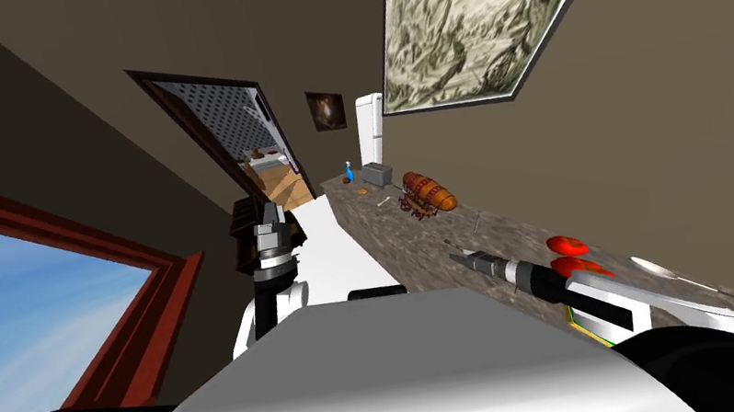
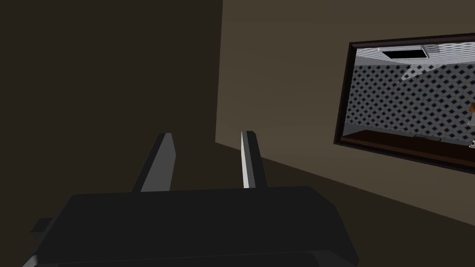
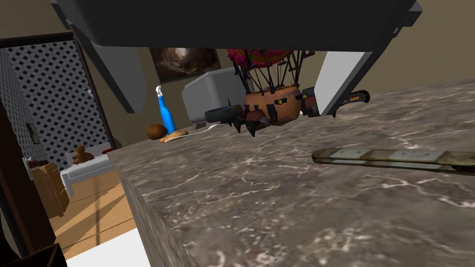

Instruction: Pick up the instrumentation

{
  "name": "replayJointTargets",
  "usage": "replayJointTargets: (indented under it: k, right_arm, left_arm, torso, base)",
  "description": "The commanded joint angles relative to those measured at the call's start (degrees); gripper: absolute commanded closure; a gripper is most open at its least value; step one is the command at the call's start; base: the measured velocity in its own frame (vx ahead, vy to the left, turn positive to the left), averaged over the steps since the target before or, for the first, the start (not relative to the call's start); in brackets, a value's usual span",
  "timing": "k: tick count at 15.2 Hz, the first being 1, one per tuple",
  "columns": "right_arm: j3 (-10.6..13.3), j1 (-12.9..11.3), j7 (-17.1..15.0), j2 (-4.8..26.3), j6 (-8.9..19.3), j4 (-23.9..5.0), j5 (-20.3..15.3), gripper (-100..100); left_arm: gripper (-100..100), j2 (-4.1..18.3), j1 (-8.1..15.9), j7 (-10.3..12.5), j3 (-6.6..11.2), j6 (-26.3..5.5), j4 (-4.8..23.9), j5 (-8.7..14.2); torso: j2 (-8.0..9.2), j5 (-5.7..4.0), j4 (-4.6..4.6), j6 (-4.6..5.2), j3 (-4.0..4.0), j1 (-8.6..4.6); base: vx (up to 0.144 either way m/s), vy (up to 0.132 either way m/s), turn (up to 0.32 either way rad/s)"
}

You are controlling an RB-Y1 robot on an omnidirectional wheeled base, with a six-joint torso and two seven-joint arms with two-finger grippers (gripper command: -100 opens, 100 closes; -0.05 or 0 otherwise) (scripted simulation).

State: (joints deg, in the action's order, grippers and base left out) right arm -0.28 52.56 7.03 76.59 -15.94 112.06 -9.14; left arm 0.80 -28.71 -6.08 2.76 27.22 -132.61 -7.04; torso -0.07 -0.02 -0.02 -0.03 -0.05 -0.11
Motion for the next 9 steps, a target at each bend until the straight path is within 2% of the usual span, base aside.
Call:
replayJointTargets:
  k: [1,2,3,4,6,9]
  right_arm:
    - [0.2,0.3,0.0,1.6,0.3,-0.2,-0.1,-100]
    - [0.4,1.4,0.1,3.8,0.5,-1.3,-0.2,-100]
    - [0.4,1.4,0.1,4.7,0.5,-1.3,-0.2,-100]
    - [0.7,2.5,0.3,6.1,0.7,-2.4,-0.4,-100]
    - [0.7,2.5,0.3,7.7,0.7,-2.4,-0.4,-100]
    - [1.3,4.7,0.5,12.1,1.1,-4.4,-0.7,-100]
  left_arm:
    - [0,0.0,0.0,0.0,0.00,0.0,0.0,0.0]
    - [0,0.0,0.0,0.0,0.00,0.0,0.0,0.0]
    - [0,0.0,0.0,0.0,0.00,0.0,0.0,0.0]
    - [0,0.0,0.0,0.0,0.00,0.0,0.0,0.0]
    - [0,0.0,0.0,0.0,0.00,0.0,0.0,0.0]
    - [0,0.0,0.0,0.0,0.00,0.0,0.0,0.0]
  torso:
    - [0.00,0.00,0.00,0.00,0.00,0.00]
    - [0.01,0.00,0.00,0.03,0.01,0.01]
    - [0.01,0.00,0.00,-0.01,0.00,0.02]
    - [0.00,0.00,0.00,0.00,0.00,0.01]
    - [-0.01,-0.01,0.00,0.00,0.00,-0.03]
    - [-0.01,0.00,0.00,0.00,-0.01,0.00]
  base:
    - [-0.008,-0.021,0.055]
    - [-0.008,-0.017,0.175]
    - [-0.009,-0.021,0.185]
    - [-0.008,-0.027,0.238]
    - [-0.008,-0.027,0.112]
    - [-0.007,-0.022,0.161]
